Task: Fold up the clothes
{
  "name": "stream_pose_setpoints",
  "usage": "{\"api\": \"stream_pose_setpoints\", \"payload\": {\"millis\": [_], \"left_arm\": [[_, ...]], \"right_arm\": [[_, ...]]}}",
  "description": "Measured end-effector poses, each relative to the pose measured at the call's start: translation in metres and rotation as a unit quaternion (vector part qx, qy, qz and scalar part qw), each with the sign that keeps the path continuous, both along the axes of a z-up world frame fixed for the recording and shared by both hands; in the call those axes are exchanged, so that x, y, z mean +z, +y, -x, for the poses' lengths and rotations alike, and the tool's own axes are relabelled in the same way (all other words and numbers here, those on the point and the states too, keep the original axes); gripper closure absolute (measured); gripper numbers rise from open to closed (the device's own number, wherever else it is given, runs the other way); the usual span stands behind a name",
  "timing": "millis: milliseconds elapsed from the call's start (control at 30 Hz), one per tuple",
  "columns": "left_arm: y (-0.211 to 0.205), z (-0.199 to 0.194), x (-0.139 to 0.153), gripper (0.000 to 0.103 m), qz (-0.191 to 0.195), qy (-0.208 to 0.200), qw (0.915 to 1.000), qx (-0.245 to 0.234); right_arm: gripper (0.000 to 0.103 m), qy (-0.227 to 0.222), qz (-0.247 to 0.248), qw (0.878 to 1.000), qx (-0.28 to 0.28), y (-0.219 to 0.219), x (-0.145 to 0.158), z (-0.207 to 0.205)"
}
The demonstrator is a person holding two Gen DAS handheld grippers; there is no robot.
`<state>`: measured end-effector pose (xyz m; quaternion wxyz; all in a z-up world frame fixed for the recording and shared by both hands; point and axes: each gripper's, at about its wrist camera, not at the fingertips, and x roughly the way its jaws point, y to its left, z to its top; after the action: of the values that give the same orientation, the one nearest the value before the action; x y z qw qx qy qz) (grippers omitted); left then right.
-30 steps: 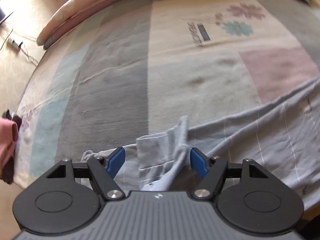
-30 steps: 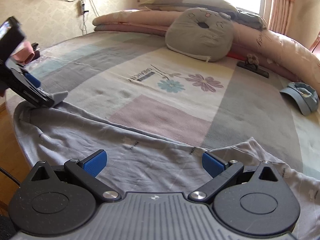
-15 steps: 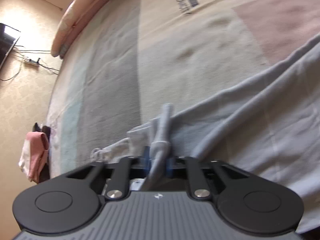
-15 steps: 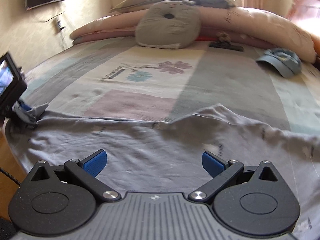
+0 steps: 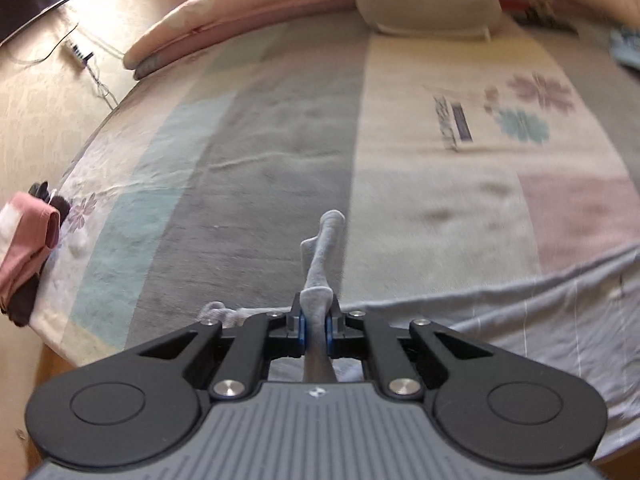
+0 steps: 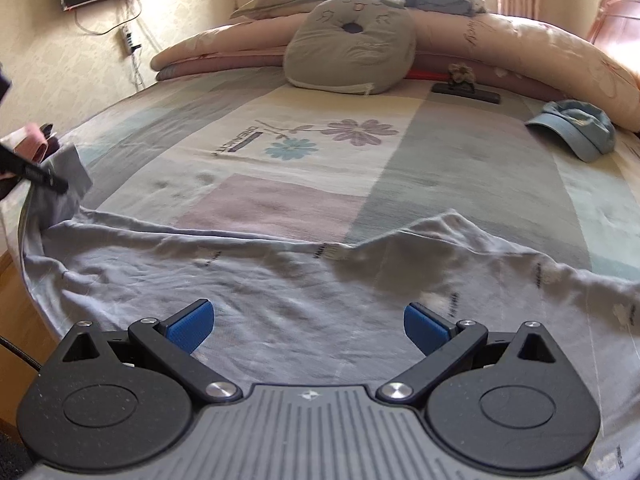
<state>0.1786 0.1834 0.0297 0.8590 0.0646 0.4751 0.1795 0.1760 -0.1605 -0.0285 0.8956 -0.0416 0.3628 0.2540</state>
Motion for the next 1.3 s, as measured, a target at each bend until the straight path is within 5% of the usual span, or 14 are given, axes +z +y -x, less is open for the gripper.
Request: {"api": "stream_pose_setpoints", "payload": {"millis": [133,267,500,600,767,967,1133,1300], "left_arm": [[0.026,0.018,0.016,0.096,0.051,-0.073,0.9960,0.004],[0.051,0.038,0.031,0.096,0.100,-0.152,0.9832,-0.001],[0.106,0.080,0.030,0.096,0.183,-0.268,0.9458,0.011],[0.132,0.091,0.001,0.096,0.223,-0.280,0.9333,0.032],[0.153,0.102,-0.047,0.096,0.273,-0.267,0.9227,0.054],[0.159,0.118,-0.067,0.096,0.315,-0.280,0.9043,0.066],[0.166,0.131,-0.076,0.096,0.341,-0.290,0.8905,0.082],[0.167,0.141,-0.082,0.096,0.350,-0.289,0.8870,0.084]], "right_arm": [[0.000,0.001,0.013,1.000,0.011,0.017,0.002,-0.001],[0.000,0.003,0.033,0.999,0.021,0.037,0.003,-0.003],[0.000,-0.006,0.061,0.997,0.048,0.077,0.012,-0.003],[0.001,0.001,0.048,0.997,0.067,0.092,0.020,-0.006],[0.043,0.027,0.019,0.988,0.150,0.124,0.030,-0.022],[0.073,0.029,0.055,0.961,0.270,0.182,0.023,-0.048],[0.077,0.051,0.096,0.934,0.340,0.220,0.003,-0.066],[0.077,0.068,0.123,0.916,0.377,0.231,-0.009,-0.073]]}}
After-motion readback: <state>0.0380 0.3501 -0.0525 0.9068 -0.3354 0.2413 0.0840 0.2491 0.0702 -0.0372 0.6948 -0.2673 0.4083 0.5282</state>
